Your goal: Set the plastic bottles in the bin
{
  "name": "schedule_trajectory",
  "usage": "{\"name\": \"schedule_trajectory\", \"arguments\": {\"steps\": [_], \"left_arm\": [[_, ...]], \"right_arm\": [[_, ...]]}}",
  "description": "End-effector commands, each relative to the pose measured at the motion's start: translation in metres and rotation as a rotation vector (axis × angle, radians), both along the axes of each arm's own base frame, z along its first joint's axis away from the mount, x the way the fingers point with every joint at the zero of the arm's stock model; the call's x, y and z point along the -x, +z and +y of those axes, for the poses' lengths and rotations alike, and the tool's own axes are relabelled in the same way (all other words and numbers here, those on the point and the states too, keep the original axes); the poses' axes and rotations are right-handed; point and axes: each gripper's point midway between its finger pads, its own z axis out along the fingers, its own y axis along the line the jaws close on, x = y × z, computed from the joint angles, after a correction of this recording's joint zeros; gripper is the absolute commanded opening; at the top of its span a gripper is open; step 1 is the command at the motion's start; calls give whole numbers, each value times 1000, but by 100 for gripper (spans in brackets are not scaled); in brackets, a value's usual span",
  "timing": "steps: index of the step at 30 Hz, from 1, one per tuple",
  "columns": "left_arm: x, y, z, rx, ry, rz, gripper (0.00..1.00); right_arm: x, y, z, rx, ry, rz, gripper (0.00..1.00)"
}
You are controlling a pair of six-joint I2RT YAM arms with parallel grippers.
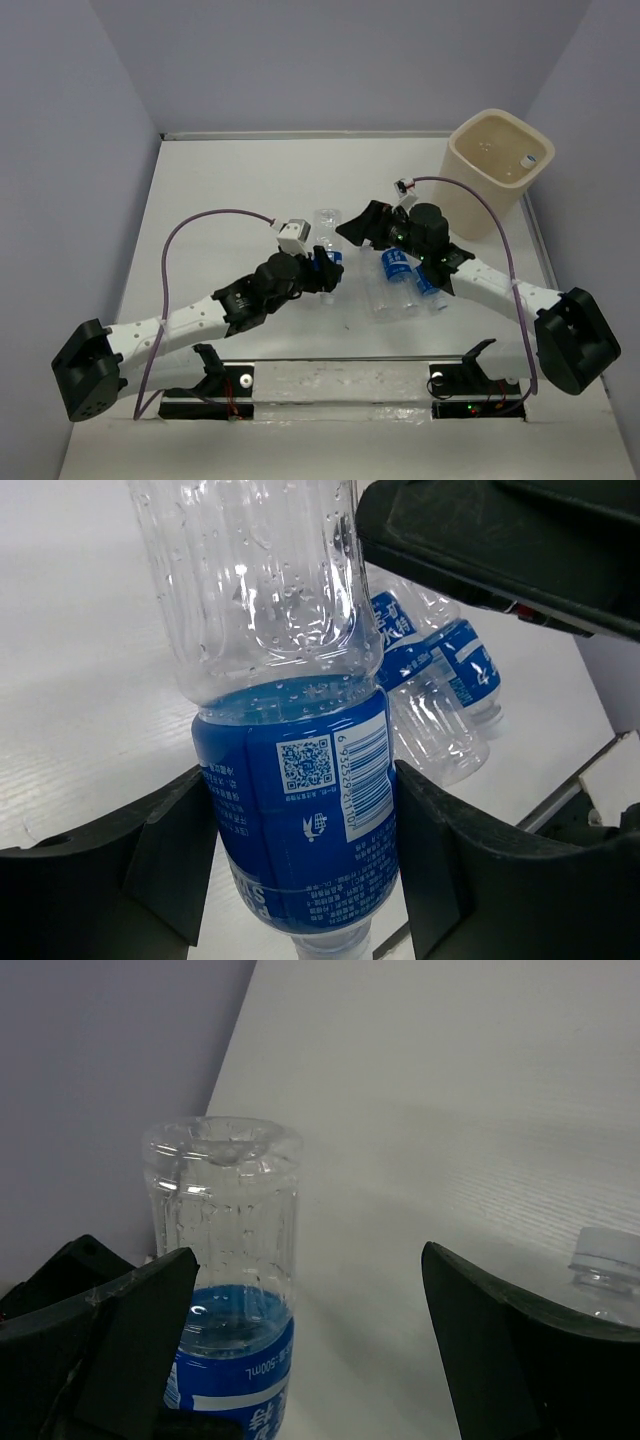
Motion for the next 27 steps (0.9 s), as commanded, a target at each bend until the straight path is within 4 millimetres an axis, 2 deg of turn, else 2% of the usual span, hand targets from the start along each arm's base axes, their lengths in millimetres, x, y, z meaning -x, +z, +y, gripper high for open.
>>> {"name": "schedule_trajectory", "arguments": {"steps": [1,8,10,12,13,14,15,16,17,19,20,22,23,24,25,26,27], "left_arm": [[6,18,-20,12,-118,-87,61],[10,26,-33,28,-184,-110,61],[13,31,-36,45,-204,-122,61],[13,35,-36,50,-208,-132,63],[13,37,-35,53,-208,-138,68],[13,37,-35,53,-207,-138,74],[13,37,-34,52,-201,-139,80],[13,37,-32,52,-194,-137,94],[12,38,-31,54,-182,-137,99],[12,38,-30,58,-179,-133,99],[12,38,-30,63,-177,-129,99],[13,40,-31,72,-185,-126,99],[14,40,-32,76,-189,-125,99],[14,40,-32,78,-189,-122,99],[15,40,-33,83,-191,-118,99],[15,38,-35,82,-196,-112,99],[16,34,-36,78,-201,-103,99]], "right_arm": [[12,49,29,-152,146,-91,100],[24,56,39,-196,239,-102,100],[21,55,39,-191,228,-103,95],[18,57,37,-179,213,-114,81],[12,65,34,-179,173,-135,62],[7,69,30,-163,144,-164,55],[-2,70,23,-135,79,-176,41],[-8,75,19,-117,47,-195,35],[-12,96,16,-120,21,-234,31],[-26,107,4,-77,-24,-272,27],[-38,129,-8,-67,-72,-325,25],[-54,144,-32,-37,-160,-353,24],[-59,171,-46,-46,-202,-405,24],[-66,185,-61,-27,-248,-443,23],[-80,194,-92,0,-342,-453,23],[-84,208,-108,18,-394,-483,23],[-85,245,-129,54,-465,-579,23]]}}
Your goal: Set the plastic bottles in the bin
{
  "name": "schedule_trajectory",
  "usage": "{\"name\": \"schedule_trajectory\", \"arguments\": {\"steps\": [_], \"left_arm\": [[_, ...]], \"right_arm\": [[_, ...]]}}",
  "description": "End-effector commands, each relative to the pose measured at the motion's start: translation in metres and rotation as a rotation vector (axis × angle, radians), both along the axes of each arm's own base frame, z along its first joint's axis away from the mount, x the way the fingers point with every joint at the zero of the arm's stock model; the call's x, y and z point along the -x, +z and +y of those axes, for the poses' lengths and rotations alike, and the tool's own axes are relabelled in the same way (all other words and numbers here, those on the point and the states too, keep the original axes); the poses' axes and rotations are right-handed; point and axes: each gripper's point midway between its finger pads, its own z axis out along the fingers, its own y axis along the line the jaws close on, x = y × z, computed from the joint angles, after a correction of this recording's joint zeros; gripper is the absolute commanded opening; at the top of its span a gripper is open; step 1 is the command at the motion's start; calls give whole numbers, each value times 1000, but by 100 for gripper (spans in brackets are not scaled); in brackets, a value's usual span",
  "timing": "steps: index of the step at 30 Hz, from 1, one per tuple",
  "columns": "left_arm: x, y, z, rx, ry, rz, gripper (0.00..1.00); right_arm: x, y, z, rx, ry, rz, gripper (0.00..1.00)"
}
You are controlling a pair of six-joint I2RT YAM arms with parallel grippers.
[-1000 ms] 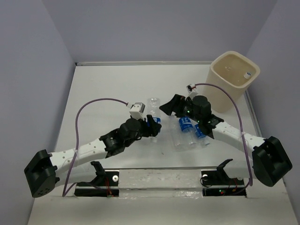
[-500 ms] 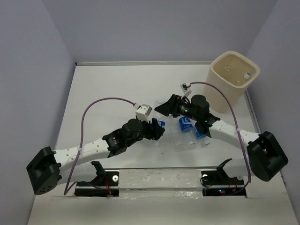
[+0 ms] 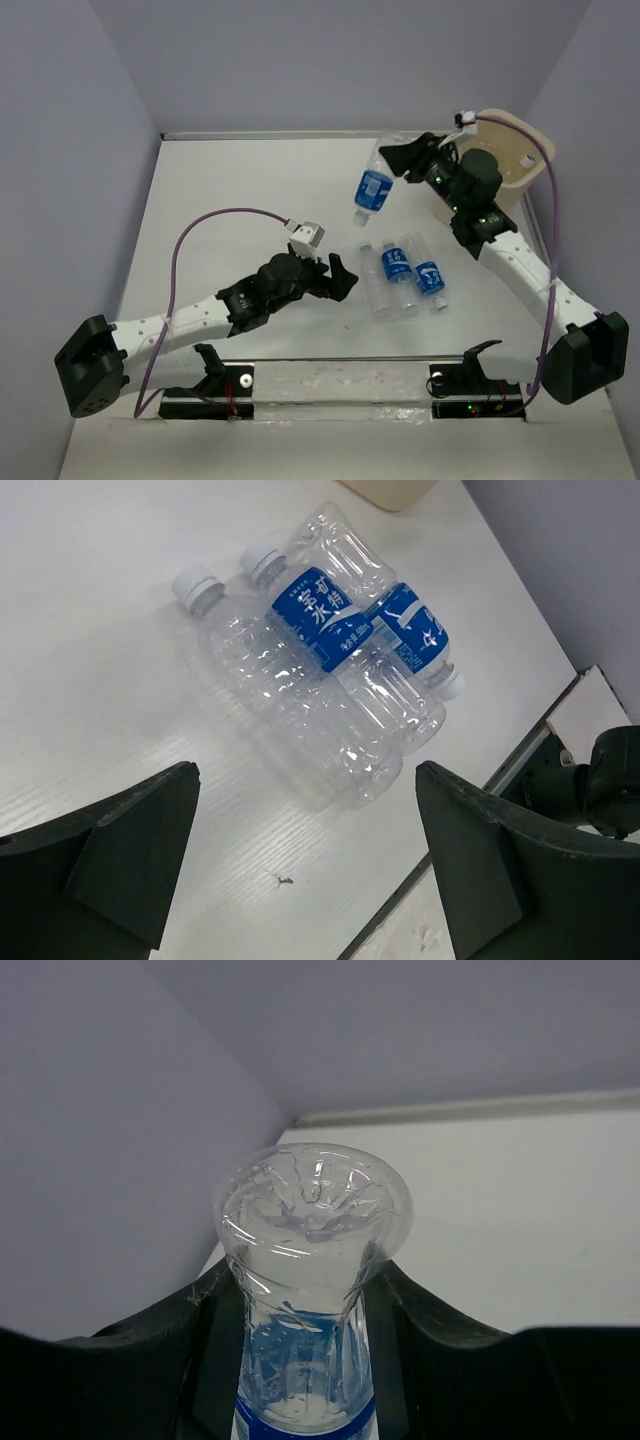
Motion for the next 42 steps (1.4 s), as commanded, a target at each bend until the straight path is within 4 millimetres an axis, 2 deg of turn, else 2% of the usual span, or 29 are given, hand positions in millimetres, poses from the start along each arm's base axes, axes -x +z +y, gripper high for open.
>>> {"name": "schedule_trajectory", "arguments": {"steps": [1,3,4,6,7,8,10,11,13,15,16,17,18,19,20,21,22,24,27,28,31,35,36,38,39,40,41,42], "left_arm": [[-1,28,-13,88,-22,-30,99],[-4,17,-17,68,-17,-4,99],[-6,13,-19,60,-11,5,99],[-13,2,-21,44,33,38,99],[-13,-2,-23,41,36,55,99],[-17,-12,-24,27,59,79,99],[-19,-19,-28,17,66,99,99],[-19,-23,-34,16,57,118,99],[-18,-29,-43,14,35,141,99],[-17,-34,-49,12,22,158,99],[-17,-35,-53,14,16,163,99],[-16,-43,-56,1,7,176,99],[-15,-47,-59,-5,2,182,99],[-16,-50,-61,-9,0,186,99],[-17,-56,-64,-22,-2,195,99],[-17,-58,-67,-24,-4,199,99],[-18,-63,-71,-27,-7,208,99],[-19,-67,-75,-32,-12,214,99],[-21,-74,-83,-33,-14,229,99],[-19,-74,-87,-29,-27,235,99],[-18,-78,-93,-25,-35,247,99],[-19,-88,-97,-40,-28,257,99],[-20,-90,-97,-45,-22,258,99],[-24,-99,-96,-65,-2,259,97],[-25,-103,-95,-73,4,260,95],[-26,-105,-94,-79,11,260,93],[-27,-111,-91,-92,29,262,86],[-28,-113,-89,-97,38,260,82]], "right_arm": [[-24,106,-113,93,-445,-229,23],[-26,134,-144,155,-599,-289,23],[-27,157,-183,234,-792,-325,23],[-34,175,-221,346,-966,-347,23],[-34,176,-234,365,-1006,-345,23],[-40,178,-255,414,-1069,-341,23],[-44,176,-281,458,-1146,-330,23],[-48,169,-304,473,-1205,-314,23],[-53,158,-320,469,-1225,-290,23],[-57,133,-340,453,-1249,-235,23],[-59,126,-343,430,-1243,-222,23],[-62,111,-351,414,-1246,-191,26],[-65,104,-349,406,-1231,-182,34],[-67,98,-351,406,-1223,-172,59],[-70,92,-348,408,-1203,-165,72],[-72,88,-346,393,-1190,-154,91],[-73,83,-341,389,-1156,-139,94],[-71,80,-335,360,-1125,-133,95],[-59,79,-315,276,-1031,-143,95],[-54,73,-301,239,-964,-142,95],[-47,59,-278,172,-861,-122,93],[-39,16,-233,162,-719,-57,93],[-36,-4,-212,165,-662,-24,93],[-31,-24,-186,176,-593,1,93],[-24,-45,-161,191,-527,34,93],[-19,-56,-150,190,-494,57,92],[-13,-65,-134,182,-435,73,92],[-7,-73,-121,161,-389,95,92]]}}
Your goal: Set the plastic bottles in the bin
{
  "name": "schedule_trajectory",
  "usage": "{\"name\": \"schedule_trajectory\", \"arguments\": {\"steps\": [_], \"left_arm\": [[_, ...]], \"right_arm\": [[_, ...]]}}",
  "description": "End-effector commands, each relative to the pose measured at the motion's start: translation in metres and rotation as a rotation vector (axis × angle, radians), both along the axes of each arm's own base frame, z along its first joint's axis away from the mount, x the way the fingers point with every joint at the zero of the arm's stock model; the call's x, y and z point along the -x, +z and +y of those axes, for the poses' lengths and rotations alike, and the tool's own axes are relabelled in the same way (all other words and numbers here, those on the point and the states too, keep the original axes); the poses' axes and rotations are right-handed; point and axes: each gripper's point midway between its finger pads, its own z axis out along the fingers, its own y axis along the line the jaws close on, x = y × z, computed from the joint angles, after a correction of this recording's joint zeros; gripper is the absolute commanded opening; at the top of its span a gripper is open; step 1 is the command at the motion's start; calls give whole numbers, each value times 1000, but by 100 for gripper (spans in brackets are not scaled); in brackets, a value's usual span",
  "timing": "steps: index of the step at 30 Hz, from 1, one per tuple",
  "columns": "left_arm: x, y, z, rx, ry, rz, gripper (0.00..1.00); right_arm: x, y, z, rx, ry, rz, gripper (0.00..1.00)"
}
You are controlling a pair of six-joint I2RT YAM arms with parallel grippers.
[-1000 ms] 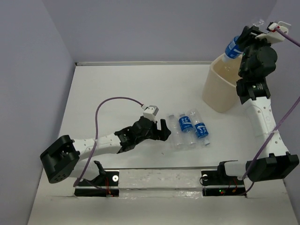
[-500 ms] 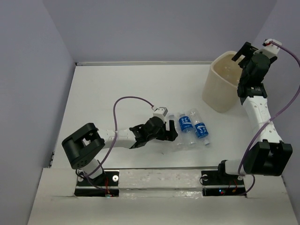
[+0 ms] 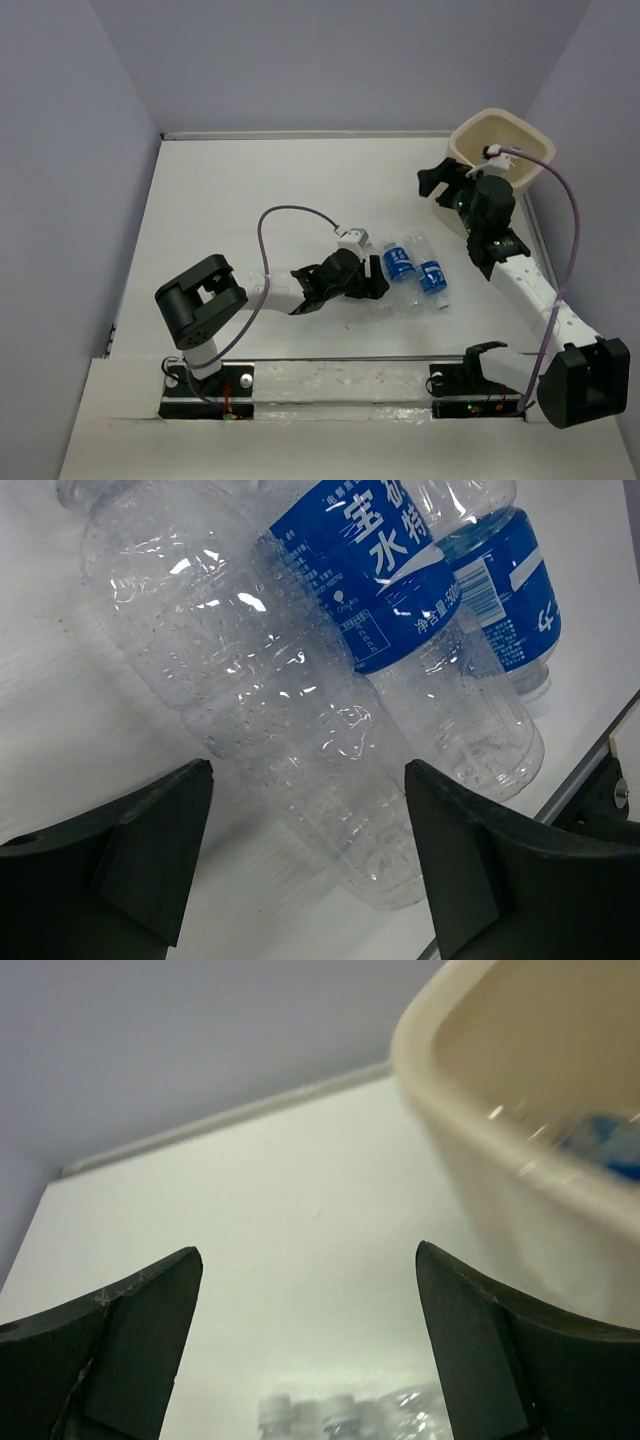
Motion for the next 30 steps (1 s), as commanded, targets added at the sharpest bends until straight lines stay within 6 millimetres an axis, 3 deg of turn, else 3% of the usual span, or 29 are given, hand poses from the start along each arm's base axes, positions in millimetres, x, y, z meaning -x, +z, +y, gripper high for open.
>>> {"name": "schedule_trajectory", "arguments": {"steps": [1,4,8,10,12,16,18,21,23,27,30], "left_arm": [[-9,-5,6,-27,49,-33,77],[-6,-12,20,-54,68,-36,65],[-2,-10,39,-70,86,-59,53],[0,-10,45,-80,92,-63,51],[2,-10,54,-92,102,-67,41],[7,-5,68,-90,114,-78,31],[11,-2,67,-81,89,-78,36],[13,0,62,-82,59,-76,69],[12,-5,59,-103,48,-68,84],[8,-13,55,-129,52,-62,84],[5,-20,59,-156,74,-65,77]], "right_arm": [[36,-42,75,-86,261,87,92],[68,-64,112,-131,388,140,92],[97,-87,145,-170,485,203,93],[104,-98,154,-183,506,235,95],[110,-119,162,-176,521,288,95],[115,-129,176,-180,546,312,96],[117,-132,181,-167,552,323,97],[115,-134,179,-156,540,327,98],[114,-134,180,-159,542,327,98],[114,-129,180,-162,543,317,98],[114,-126,180,-162,544,307,98]]}}
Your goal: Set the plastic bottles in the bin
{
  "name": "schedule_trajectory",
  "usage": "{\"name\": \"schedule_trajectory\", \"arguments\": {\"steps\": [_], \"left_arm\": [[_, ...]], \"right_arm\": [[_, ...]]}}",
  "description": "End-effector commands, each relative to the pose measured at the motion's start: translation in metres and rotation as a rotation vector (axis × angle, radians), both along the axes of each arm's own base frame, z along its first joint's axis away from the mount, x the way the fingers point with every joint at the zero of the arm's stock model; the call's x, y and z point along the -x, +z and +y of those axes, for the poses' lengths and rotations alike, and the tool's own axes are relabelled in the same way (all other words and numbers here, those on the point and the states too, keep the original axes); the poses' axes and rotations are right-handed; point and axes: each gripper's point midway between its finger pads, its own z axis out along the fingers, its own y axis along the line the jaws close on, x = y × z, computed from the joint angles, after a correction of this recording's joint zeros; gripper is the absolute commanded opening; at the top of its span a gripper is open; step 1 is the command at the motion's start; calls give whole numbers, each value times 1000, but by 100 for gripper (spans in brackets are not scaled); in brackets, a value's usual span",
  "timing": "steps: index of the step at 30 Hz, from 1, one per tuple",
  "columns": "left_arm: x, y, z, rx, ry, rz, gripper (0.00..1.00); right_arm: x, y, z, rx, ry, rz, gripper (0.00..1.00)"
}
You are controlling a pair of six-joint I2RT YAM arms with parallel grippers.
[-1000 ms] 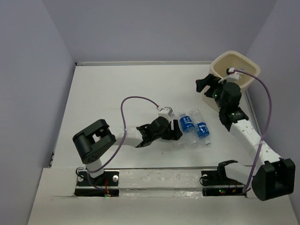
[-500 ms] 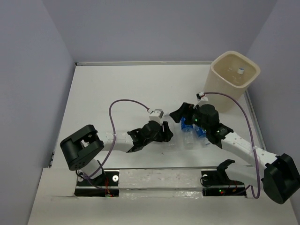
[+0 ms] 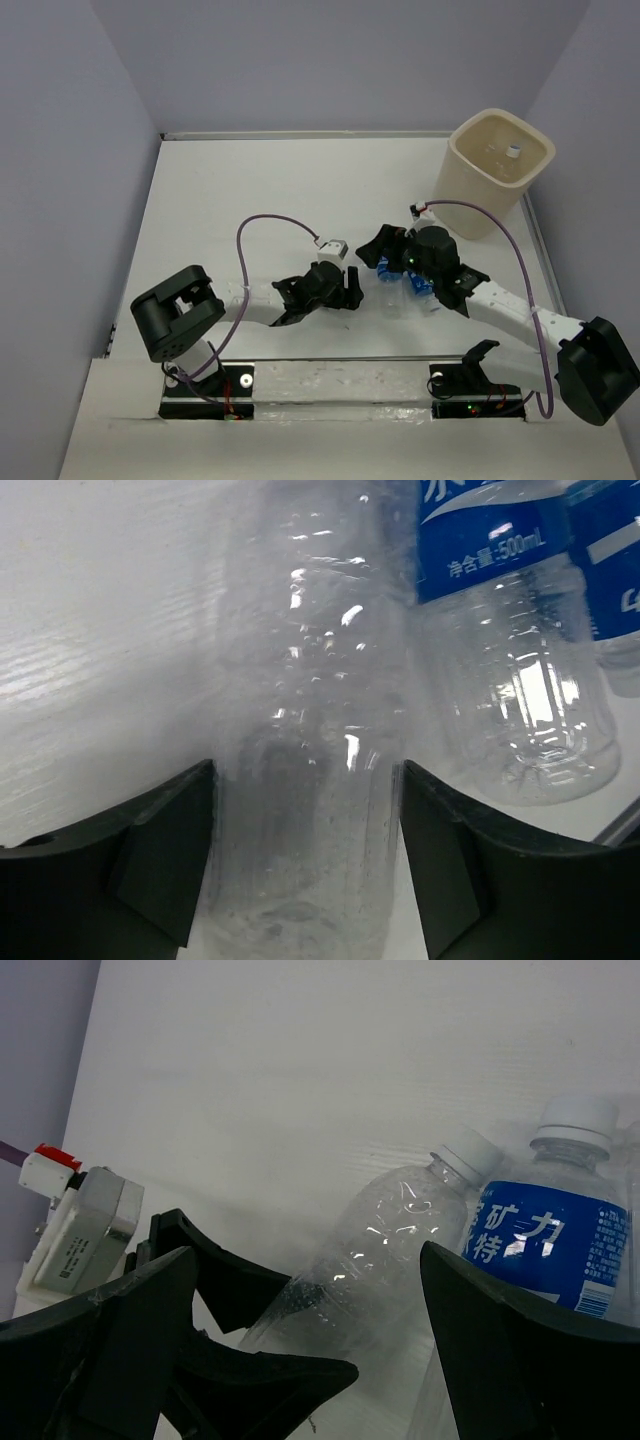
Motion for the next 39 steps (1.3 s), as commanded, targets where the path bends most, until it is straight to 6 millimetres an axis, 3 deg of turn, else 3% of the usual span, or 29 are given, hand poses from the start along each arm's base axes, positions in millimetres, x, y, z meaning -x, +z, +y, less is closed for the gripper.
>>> {"name": "schedule_trajectory", "arguments": {"steps": [1,5,7,9,14,19,20,21,22,27,30,32,33,34,35,37,38,39], "left_arm": [[-9,-4,3,-48,24,-26,69],[-8,8,8,-21,43,-47,58],[-8,17,12,-1,50,-65,57],[-9,35,19,36,65,-107,53],[-12,82,36,132,103,-223,52],[-8,121,37,223,69,-308,51],[-7,118,37,216,56,-307,51],[-5,131,35,254,45,-331,51],[-3,136,33,264,19,-346,51],[6,142,28,297,-42,-352,51],[11,146,28,320,-64,-363,52],[13,152,32,330,-67,-383,55],[13,154,32,335,-71,-389,58],[14,156,33,336,-74,-394,61],[14,157,33,338,-74,-397,72],[14,156,35,336,-64,-395,83],[14,154,36,337,-59,-385,91],[14,153,36,337,-57,-380,93]], "right_arm": [[-8,28,5,-50,-12,-74,98],[-6,29,4,-56,-14,-66,98],[-6,29,4,-64,-17,-60,98],[-4,33,6,-89,-15,-51,98],[8,50,25,-170,48,-44,100],[6,62,37,-202,96,-59,100],[5,66,38,-214,96,-69,100],[6,65,43,-221,119,-62,100],[6,77,53,-262,164,-95,100],[14,79,75,-336,293,-86,100],[6,84,80,-383,276,-92,90],[-2,86,79,-376,236,-103,71],[-6,92,79,-372,229,-123,48],[-9,95,79,-367,223,-135,41],[-14,100,77,-359,201,-155,37],[-23,103,70,-294,156,-185,28],[-34,126,61,-282,91,-246,26],[-39,135,55,-254,56,-278,25]]}}
